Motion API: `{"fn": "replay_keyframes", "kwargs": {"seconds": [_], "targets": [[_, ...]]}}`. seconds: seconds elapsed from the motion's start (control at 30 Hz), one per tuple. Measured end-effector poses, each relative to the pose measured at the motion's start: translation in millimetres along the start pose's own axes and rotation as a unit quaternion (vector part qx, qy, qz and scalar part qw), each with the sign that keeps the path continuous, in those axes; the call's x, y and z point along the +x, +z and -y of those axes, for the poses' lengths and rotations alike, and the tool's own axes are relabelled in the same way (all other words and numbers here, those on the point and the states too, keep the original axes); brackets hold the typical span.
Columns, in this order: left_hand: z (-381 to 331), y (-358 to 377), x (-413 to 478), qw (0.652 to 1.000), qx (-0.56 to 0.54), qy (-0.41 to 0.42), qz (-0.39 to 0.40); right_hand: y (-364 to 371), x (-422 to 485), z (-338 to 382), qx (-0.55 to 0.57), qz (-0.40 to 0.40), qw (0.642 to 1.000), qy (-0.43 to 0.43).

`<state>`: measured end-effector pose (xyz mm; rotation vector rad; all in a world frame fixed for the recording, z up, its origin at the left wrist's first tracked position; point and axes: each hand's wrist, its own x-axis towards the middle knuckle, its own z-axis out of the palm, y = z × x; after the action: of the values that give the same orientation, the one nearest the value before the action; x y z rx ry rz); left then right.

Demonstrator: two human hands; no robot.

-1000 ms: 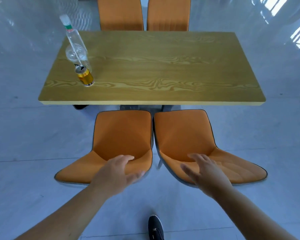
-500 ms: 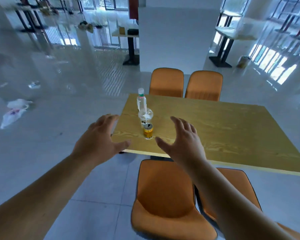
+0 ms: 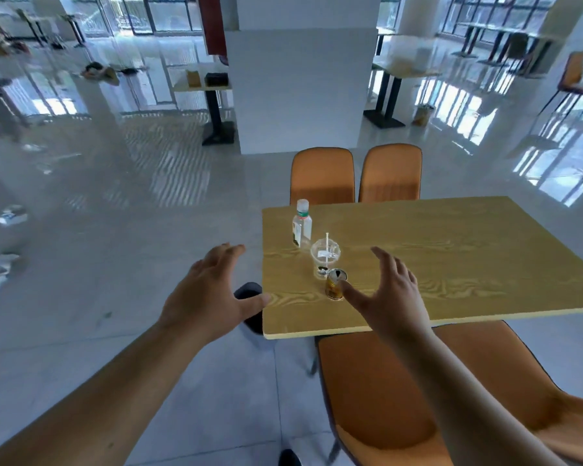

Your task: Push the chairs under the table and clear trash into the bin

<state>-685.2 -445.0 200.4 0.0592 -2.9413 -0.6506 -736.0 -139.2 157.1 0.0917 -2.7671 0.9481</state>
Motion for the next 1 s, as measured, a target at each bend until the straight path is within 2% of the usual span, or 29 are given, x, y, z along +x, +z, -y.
{"fn": "replay_keyframes", "kwargs": {"seconds": [0.17, 0.33, 0.67, 0.87, 1.0], "targets": [[41, 25, 89, 0.997, 0.038, 0.04, 0.061, 61, 64, -8, 0.035, -0.035, 0.996, 0.068], [74, 49, 205, 0.989, 0.074, 0.053, 0.121, 125, 141, -19, 0.056, -0.035, 0.987, 0.146], [74, 91, 386, 0.962, 0.069, 0.178, 0.195, 133, 234, -13, 0.012, -0.124, 0.965, 0.232], [85, 129, 462, 0.927, 0.041, 0.272, 0.256, 154, 236, 13, -0.044, -0.193, 0.93, 0.31], [110, 137, 509, 0.89, 0.035, 0.357, 0.281, 181, 218, 64, -0.073, -0.256, 0.88, 0.395]]}}
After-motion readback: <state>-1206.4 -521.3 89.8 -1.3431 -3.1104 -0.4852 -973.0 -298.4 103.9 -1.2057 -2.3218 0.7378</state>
